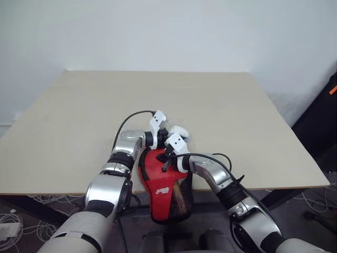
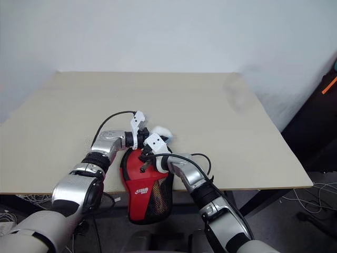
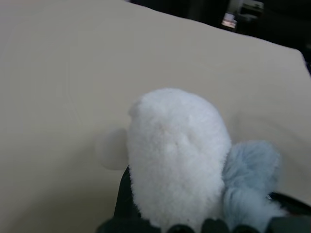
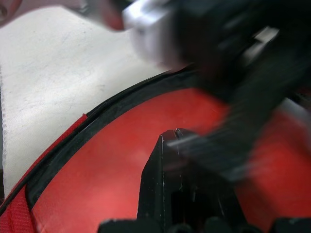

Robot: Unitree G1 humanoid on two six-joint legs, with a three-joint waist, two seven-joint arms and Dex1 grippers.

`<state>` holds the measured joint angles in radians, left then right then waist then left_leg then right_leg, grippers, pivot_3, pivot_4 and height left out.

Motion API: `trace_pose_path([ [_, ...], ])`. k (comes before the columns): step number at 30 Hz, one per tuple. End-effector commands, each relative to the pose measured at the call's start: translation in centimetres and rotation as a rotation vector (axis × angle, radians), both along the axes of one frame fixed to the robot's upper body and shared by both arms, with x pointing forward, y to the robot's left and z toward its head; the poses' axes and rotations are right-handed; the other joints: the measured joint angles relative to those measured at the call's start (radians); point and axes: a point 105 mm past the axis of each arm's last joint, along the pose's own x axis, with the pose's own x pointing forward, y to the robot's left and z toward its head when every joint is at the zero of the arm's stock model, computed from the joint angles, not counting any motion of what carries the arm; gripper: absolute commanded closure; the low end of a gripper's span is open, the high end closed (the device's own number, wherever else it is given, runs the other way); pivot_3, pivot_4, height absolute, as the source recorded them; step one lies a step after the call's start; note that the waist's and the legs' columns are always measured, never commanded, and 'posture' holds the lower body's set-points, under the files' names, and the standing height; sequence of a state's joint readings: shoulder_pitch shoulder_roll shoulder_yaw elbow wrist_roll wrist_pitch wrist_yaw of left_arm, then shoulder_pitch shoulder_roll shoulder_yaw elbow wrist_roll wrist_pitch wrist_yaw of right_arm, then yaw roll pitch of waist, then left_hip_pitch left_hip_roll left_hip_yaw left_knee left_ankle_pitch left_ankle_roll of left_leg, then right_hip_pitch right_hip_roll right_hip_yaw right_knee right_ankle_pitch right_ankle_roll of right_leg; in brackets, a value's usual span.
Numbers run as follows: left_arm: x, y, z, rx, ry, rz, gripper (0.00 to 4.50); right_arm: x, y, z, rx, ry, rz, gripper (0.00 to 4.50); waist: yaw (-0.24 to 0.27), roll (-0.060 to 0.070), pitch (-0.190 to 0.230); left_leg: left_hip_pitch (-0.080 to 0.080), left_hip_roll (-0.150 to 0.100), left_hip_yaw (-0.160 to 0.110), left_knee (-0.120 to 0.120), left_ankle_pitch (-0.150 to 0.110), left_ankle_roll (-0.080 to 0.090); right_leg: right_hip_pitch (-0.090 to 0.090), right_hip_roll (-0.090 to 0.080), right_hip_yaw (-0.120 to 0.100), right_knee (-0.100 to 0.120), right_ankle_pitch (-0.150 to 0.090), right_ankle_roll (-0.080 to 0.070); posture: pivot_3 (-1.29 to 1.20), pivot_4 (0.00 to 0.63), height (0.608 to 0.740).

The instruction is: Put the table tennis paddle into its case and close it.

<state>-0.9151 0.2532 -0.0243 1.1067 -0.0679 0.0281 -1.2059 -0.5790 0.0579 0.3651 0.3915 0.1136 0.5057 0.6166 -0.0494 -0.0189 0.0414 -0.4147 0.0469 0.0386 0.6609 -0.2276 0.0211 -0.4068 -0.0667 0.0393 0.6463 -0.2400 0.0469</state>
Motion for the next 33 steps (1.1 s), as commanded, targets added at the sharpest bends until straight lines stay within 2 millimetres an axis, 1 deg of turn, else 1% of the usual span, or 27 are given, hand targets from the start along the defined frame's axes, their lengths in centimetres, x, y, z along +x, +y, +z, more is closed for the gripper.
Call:
trace_pose_path([
  [1,-0.7,-0.9,0.7,0.008,-0.035,-0.099,4.00,0.0,-0.1,-0.1,-0.013,0.001,0.007,4.50,0.000,0.000,0.000,0.000,0.000,0.000,0.000,0.000,0.000,0.000,0.000,0.000,0.000,0.000,0.000,0.00,0.000,0.740],
  [2,-0.9,-0.8,0.7,0.004,-0.027,-0.111,4.00,0.0,-0.1,-0.1,-0.013,0.001,0.007,4.50,0.000,0.000,0.000,0.000,0.000,0.000,0.000,0.000,0.000,0.000,0.000,0.000,0.000,0.000,0.000,0.00,0.000,0.740],
  [4,-1.2,-0.7,0.7,0.001,-0.022,-0.131,3.32,0.0,-0.1,-0.1,-0.014,0.000,0.008,4.50,0.000,0.000,0.000,0.000,0.000,0.000,0.000,0.000,0.000,0.000,0.000,0.000,0.000,0.000,0.000,0.00,0.000,0.740],
  [5,-1.3,-0.6,0.7,0.003,-0.022,-0.139,3.04,0.0,-0.1,-0.1,-0.014,0.000,0.008,4.50,0.000,0.000,0.000,0.000,0.000,0.000,0.000,0.000,0.000,0.000,0.000,0.000,0.000,0.000,0.000,0.00,0.000,0.740],
  [7,-1.5,-0.3,0.7,0.010,-0.016,-0.159,2.29,0.0,0.0,-0.1,-0.014,0.001,0.008,4.50,0.000,0.000,0.000,0.000,0.000,0.000,0.000,0.000,0.000,0.000,0.000,0.000,0.000,0.000,0.000,0.00,0.000,0.740],
  [8,-1.5,-0.1,0.8,0.014,-0.017,-0.159,2.01,0.0,0.0,-0.1,-0.014,0.001,0.009,4.50,-0.001,0.000,0.000,0.000,0.000,0.000,0.000,0.000,0.000,0.000,0.000,0.000,0.000,0.000,0.000,0.00,0.000,0.740],
  [9,-1.4,0.1,0.9,0.022,-0.022,-0.155,1.59,-0.1,0.1,-0.1,-0.014,0.001,0.010,4.50,-0.003,0.000,0.000,0.000,0.000,0.000,0.000,0.000,0.000,0.000,0.000,0.000,0.000,0.000,0.000,0.00,0.000,0.740],
  [12,-1.2,0.7,1.3,0.043,-0.044,-0.147,0.58,-0.1,0.2,-0.1,-0.013,0.001,0.015,4.50,-0.004,0.000,0.000,0.000,0.000,0.000,0.000,0.000,0.000,0.000,0.000,0.000,0.001,0.000,0.000,0.00,0.000,0.740],
  [14,-0.9,1.5,2.0,0.065,-0.066,-0.145,0.04,-0.2,0.2,-0.2,-0.014,0.002,0.019,4.50,-0.004,0.000,0.000,0.000,0.000,0.000,0.000,0.000,0.000,-0.001,0.001,0.000,0.001,0.000,0.000,0.00,0.000,0.740],
  [18,-0.5,3.0,3.5,0.098,-0.113,-0.144,0.04,-0.2,0.3,-0.2,-0.015,0.001,0.025,4.50,-0.004,0.000,0.000,0.000,0.000,0.000,0.000,0.000,0.000,0.000,0.000,0.000,0.001,0.000,0.000,0.00,0.000,0.740],
  [21,-0.3,4.6,5.6,0.131,-0.181,-0.145,0.04,-0.3,0.4,-0.2,-0.015,0.001,0.030,4.50,-0.004,0.000,0.000,0.000,0.000,0.000,0.000,0.000,0.000,-0.001,0.000,0.000,0.001,0.000,0.000,0.00,0.000,0.740],
  [25,-0.8,6.5,7.9,0.167,-0.242,-0.165,0.04,-0.3,0.4,-0.2,-0.016,0.001,0.035,4.50,-0.003,0.000,0.000,0.000,0.001,0.000,0.000,0.000,0.000,-0.001,0.000,0.000,0.001,0.000,0.000,0.00,0.000,0.740],
  [28,-1.0,8.0,9.4,0.193,-0.286,-0.144,0.04,-0.4,0.3,-0.2,-0.017,0.000,0.041,4.50,-0.004,0.000,0.000,0.000,0.001,0.000,0.000,0.000,0.000,0.000,0.000,0.000,0.001,0.000,0.000,0.00,0.000,0.740],
  [30,-1.3,8.8,10.6,0.181,-0.308,-0.125,0.04,-0.5,0.0,-0.1,-0.017,-0.002,0.044,4.50,-0.004,0.000,0.000,0.000,0.001,0.000,0.000,0.000,0.000,0.000,0.000,0.000,0.001,0.000,0.000,0.00,0.000,0.740],
  [33,-2.2,9.7,12.3,0.134,-0.328,-0.102,0.00,-0.7,-0.8,0.1,-0.018,-0.001,0.048,3.95,-0.004,0.000,0.000,0.000,0.001,0.000,0.000,0.000,0.000,-0.001,0.000,0.000,0.001,0.000,0.000,0.00,0.000,0.740],
])
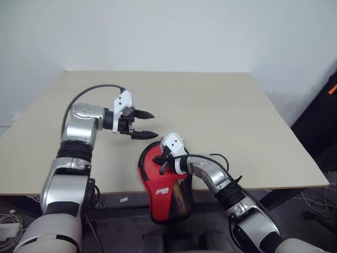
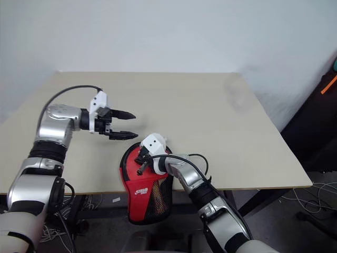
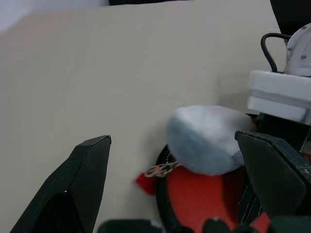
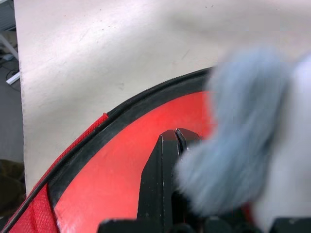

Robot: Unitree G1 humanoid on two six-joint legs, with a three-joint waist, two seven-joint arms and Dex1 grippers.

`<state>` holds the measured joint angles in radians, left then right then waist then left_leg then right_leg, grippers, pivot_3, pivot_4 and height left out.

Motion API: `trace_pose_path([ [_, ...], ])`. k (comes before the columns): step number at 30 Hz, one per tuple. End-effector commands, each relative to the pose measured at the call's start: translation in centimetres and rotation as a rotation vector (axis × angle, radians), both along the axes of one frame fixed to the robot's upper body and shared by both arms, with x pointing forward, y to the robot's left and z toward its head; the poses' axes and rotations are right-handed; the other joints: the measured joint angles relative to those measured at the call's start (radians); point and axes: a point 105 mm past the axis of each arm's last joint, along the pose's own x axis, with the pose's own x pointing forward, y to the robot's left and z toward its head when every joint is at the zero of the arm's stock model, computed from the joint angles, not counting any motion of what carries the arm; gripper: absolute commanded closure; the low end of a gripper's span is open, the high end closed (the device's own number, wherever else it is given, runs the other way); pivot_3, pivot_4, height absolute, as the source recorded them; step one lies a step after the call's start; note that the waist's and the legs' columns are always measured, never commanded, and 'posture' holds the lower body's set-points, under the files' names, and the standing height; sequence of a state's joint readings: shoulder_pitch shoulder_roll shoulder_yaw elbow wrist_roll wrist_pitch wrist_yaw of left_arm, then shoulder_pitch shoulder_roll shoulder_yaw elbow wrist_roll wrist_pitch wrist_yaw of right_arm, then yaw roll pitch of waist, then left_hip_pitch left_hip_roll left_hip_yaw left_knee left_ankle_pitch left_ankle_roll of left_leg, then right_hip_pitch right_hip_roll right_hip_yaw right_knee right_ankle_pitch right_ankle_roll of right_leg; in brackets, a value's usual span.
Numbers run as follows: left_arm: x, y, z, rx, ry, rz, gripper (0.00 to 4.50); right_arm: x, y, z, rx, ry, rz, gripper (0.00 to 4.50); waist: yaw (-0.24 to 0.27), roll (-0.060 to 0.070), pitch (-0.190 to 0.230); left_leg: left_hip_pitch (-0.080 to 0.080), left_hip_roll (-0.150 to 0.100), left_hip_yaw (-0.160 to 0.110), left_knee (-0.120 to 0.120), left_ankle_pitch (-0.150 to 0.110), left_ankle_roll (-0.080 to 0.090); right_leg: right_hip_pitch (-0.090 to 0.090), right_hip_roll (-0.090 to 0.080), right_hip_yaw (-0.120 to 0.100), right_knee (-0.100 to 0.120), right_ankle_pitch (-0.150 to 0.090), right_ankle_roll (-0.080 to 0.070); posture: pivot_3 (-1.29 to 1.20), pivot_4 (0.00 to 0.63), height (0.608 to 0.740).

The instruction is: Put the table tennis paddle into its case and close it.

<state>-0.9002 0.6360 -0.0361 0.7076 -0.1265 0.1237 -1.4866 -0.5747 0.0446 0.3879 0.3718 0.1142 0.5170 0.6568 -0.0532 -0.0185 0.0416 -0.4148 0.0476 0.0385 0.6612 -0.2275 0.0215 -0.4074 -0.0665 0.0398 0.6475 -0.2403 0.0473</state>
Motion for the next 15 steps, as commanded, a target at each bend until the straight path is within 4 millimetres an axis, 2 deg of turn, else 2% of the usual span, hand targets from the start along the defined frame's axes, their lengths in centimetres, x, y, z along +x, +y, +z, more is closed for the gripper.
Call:
trace_pose_path([
  [1,-1.0,0.7,3.3,-0.087,-0.072,0.007,0.00,-0.2,-1.3,0.2,-0.014,-0.005,-0.006,3.63,0.000,0.000,0.000,0.000,0.000,0.000,0.000,0.000,0.000,0.000,0.000,0.000,0.000,0.000,0.000,0.00,0.000,0.740],
  [3,-1.6,1.3,3.7,-0.116,-0.083,0.046,0.00,-0.4,-2.6,0.3,-0.025,-0.005,-0.015,2.92,0.000,0.000,0.000,0.000,0.000,0.000,0.000,0.000,0.000,0.000,0.000,0.000,0.000,0.000,0.000,0.00,0.000,0.740],
  [6,-2.4,2.2,3.3,-0.165,-0.064,0.116,0.00,-0.8,-4.6,0.6,-0.040,-0.001,-0.029,1.86,0.001,0.000,0.000,0.001,0.000,0.000,0.000,0.000,0.000,0.001,0.000,0.000,0.001,0.000,0.000,0.00,0.000,0.740],
  [8,-3.1,2.4,2.2,-0.188,-0.032,0.147,0.00,-1.3,-5.9,0.9,-0.051,0.000,-0.030,1.21,0.001,0.000,0.000,0.001,0.000,0.000,0.001,0.000,0.000,0.001,0.000,0.000,0.001,-0.001,0.001,0.00,0.000,0.740],
  [11,-4.0,2.5,-0.5,-0.183,0.016,0.201,0.00,-1.6,-8.0,1.9,-0.064,-0.008,-0.042,0.18,0.000,0.000,0.000,0.001,0.001,0.001,0.000,0.000,0.000,0.001,0.000,0.000,0.001,-0.001,0.001,0.00,0.000,0.740],
  [12,-4.3,2.3,-1.3,-0.191,0.030,0.220,0.00,-1.6,-8.7,2.3,-0.073,-0.017,-0.049,0.03,0.000,0.000,0.000,0.001,0.001,0.001,0.000,0.000,0.000,0.000,0.000,0.000,0.000,-0.001,0.001,0.00,0.000,0.740],
  [15,-5.0,1.4,-3.0,-0.220,0.064,0.246,0.00,-1.7,-10.5,3.5,-0.095,-0.045,-0.058,0.03,0.004,0.000,0.000,0.001,0.001,0.001,0.001,0.000,0.000,0.001,-0.001,0.000,0.000,-0.001,0.000,0.00,0.000,0.740],
])
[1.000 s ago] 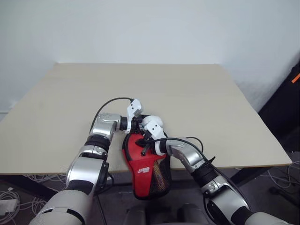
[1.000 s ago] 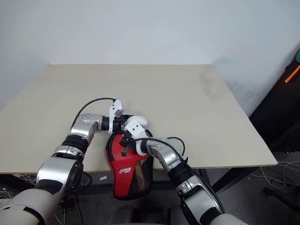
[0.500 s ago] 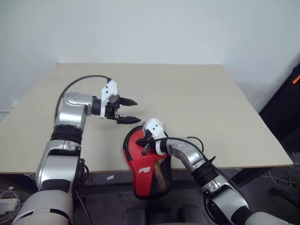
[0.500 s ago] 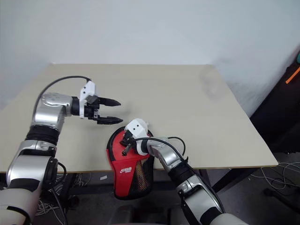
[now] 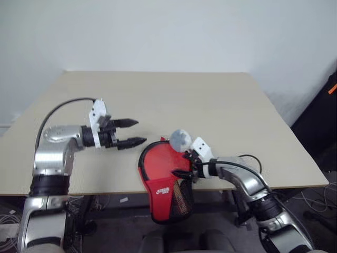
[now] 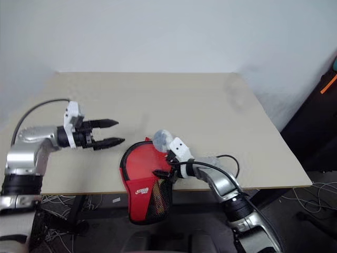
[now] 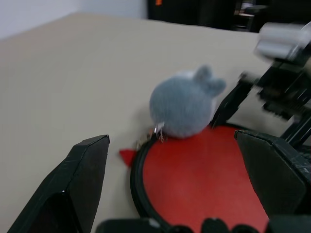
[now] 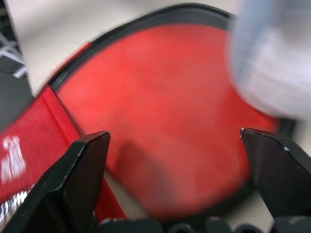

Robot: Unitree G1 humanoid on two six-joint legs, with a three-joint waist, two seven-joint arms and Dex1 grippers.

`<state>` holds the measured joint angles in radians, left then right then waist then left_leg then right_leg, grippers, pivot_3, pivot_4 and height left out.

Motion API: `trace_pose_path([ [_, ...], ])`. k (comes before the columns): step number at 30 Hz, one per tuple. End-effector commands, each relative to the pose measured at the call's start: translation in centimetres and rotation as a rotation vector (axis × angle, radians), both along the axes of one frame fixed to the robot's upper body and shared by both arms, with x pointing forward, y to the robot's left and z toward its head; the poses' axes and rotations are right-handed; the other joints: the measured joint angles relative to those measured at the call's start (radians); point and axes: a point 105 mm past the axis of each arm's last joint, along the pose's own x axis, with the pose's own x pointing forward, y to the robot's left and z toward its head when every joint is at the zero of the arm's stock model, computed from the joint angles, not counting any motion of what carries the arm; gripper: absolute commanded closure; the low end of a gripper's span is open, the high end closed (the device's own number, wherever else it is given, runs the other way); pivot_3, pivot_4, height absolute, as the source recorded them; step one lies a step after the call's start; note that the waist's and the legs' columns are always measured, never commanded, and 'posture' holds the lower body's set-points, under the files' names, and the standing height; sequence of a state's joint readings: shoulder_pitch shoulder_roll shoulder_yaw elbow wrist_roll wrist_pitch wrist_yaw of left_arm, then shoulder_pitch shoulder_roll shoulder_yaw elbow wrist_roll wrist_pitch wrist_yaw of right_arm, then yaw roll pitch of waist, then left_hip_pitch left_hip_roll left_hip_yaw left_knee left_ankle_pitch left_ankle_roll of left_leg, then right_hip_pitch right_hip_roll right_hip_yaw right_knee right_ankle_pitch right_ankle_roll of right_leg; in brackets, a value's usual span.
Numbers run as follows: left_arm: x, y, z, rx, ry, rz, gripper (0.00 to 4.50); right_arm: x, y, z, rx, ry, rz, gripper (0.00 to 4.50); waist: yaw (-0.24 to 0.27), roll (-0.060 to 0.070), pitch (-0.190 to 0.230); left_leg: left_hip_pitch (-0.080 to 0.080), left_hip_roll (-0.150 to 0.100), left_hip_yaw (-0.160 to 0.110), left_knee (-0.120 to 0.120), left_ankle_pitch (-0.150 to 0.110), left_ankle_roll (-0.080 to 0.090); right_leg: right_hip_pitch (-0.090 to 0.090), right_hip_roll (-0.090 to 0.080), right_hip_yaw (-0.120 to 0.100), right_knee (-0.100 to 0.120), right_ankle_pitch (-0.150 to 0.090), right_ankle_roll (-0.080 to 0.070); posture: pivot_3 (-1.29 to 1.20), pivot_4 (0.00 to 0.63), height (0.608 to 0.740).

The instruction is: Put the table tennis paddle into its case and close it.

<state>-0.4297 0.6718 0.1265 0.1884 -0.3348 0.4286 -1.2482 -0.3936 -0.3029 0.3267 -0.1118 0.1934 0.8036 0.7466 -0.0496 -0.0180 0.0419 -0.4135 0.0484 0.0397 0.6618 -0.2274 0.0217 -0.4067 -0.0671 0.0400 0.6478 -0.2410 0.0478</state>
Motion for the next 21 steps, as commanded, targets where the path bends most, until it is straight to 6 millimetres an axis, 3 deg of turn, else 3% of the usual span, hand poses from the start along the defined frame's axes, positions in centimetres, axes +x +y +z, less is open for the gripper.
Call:
trace_pose_path([
  [1,-0.3,-1.4,0.3,-0.045,-0.040,0.016,0.00,0.2,-1.5,3.0,0.020,-0.073,0.001,0.03,0.001,-0.001,0.000,0.000,0.000,0.000,0.000,0.000,0.000,0.000,0.000,0.000,0.000,0.000,0.000,0.00,0.000,0.740],
  [8,-0.2,-3.5,-3.3,-0.057,-0.010,0.080,0.00,2.0,-4.3,5.7,-0.003,-0.138,-0.061,0.03,0.005,0.000,0.000,0.001,0.000,0.001,0.000,0.000,0.000,0.000,0.000,0.000,-0.001,0.000,0.000,0.00,0.000,0.740],
  [10,-0.3,-3.9,-3.8,-0.071,0.007,0.070,0.37,2.4,-4.7,6.4,-0.005,-0.157,-0.074,0.00,0.005,0.000,0.000,0.000,0.000,0.001,0.000,0.000,0.000,0.000,0.000,0.000,-0.001,0.000,0.000,0.00,0.000,0.740],
  [14,-0.9,-4.4,-5.0,-0.054,0.030,0.039,1.58,2.8,-4.8,7.5,0.003,-0.177,-0.081,0.00,0.005,0.000,0.000,0.000,0.000,0.001,0.000,0.000,0.000,0.000,0.000,0.001,-0.001,0.000,0.000,0.00,0.000,0.740],
  [21,-0.8,-6.0,-5.9,-0.065,0.055,0.012,4.22,3.3,-3.8,8.3,0.032,-0.184,-0.080,0.00,0.006,0.000,0.000,0.000,0.000,0.001,0.000,0.000,0.000,0.000,0.000,0.001,-0.001,0.000,-0.001,0.00,0.000,0.740],
])
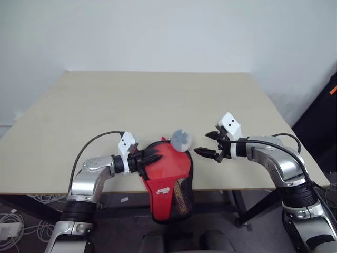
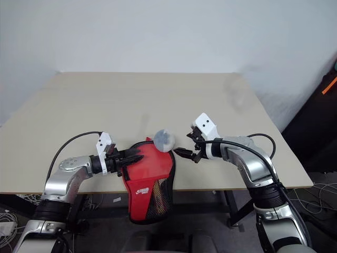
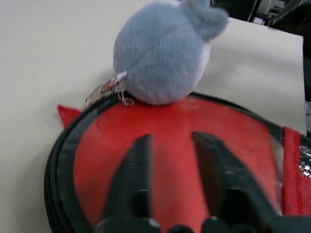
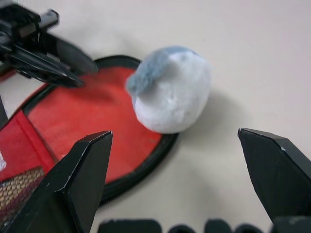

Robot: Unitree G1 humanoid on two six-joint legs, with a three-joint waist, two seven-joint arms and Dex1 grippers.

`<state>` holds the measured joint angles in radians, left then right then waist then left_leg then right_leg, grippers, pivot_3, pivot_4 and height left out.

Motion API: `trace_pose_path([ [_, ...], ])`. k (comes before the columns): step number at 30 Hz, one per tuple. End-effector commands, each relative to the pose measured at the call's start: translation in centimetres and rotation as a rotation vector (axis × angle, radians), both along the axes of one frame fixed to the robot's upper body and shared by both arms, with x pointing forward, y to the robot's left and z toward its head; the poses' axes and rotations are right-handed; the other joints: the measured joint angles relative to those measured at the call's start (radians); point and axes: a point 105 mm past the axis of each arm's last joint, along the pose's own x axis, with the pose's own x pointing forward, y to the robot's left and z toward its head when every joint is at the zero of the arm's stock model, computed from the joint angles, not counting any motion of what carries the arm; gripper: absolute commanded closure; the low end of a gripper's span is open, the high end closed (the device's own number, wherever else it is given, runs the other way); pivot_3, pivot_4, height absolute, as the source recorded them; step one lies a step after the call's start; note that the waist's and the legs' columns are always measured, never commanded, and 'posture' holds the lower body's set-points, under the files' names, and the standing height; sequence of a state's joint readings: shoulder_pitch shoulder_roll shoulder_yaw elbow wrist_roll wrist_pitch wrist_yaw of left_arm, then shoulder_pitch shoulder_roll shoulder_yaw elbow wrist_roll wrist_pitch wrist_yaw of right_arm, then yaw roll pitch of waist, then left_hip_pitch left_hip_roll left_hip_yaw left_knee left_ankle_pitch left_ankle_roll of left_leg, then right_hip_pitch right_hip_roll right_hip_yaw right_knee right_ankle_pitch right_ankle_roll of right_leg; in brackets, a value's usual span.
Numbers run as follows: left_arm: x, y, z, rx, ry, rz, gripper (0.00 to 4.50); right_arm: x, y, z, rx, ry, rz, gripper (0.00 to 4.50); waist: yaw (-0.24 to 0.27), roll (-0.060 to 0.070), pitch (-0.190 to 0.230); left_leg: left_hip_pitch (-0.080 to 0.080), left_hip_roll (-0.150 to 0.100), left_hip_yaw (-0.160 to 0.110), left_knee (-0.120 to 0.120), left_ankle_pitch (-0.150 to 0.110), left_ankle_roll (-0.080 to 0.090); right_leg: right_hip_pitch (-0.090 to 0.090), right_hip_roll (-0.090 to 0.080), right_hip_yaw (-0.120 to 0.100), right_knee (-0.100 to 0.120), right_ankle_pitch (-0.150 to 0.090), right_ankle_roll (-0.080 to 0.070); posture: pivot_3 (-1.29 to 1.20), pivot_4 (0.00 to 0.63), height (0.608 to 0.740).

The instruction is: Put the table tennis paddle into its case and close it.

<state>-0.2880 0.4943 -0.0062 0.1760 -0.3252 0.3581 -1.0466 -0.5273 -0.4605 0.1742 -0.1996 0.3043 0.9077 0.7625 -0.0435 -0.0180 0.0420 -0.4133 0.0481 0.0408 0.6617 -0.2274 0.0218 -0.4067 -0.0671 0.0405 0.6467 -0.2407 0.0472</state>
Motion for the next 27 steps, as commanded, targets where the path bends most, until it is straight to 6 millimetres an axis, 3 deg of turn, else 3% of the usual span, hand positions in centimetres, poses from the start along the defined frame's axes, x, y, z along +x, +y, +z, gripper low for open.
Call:
trace_pose_path([
  [1,0.4,-1.6,0.8,0.000,-0.052,-0.042,4.46,0.5,0.6,1.8,0.029,-0.054,0.002,0.00,0.000,0.000,0.000,0.000,0.000,0.000,0.000,0.000,0.000,0.000,0.000,0.000,0.000,0.000,0.000,0.00,0.000,0.740],
  [6,0.0,-3.9,0.4,-0.034,-0.028,-0.092,4.46,2.0,2.9,2.1,0.031,-0.078,-0.002,0.00,-0.002,0.000,0.000,0.000,0.000,0.000,0.000,0.000,0.000,0.000,0.000,0.000,0.000,0.001,-0.001,0.00,0.000,0.740],
  [12,-0.2,-4.6,-0.5,-0.007,-0.010,-0.120,4.46,3.0,4.3,1.0,0.027,-0.068,-0.004,0.00,0.000,0.000,0.000,0.000,0.000,0.000,-0.001,0.000,0.000,0.000,0.000,0.000,0.000,0.001,-0.001,0.00,0.000,0.740],
  [27,-1.5,-3.1,-2.6,0.136,0.039,-0.190,4.46,4.7,6.6,-1.0,0.038,-0.041,-0.017,0.00,-0.002,0.002,-0.001,0.000,0.000,0.000,-0.001,0.000,0.000,0.000,0.000,0.000,0.000,0.001,-0.001,0.00,0.000,0.740],
])
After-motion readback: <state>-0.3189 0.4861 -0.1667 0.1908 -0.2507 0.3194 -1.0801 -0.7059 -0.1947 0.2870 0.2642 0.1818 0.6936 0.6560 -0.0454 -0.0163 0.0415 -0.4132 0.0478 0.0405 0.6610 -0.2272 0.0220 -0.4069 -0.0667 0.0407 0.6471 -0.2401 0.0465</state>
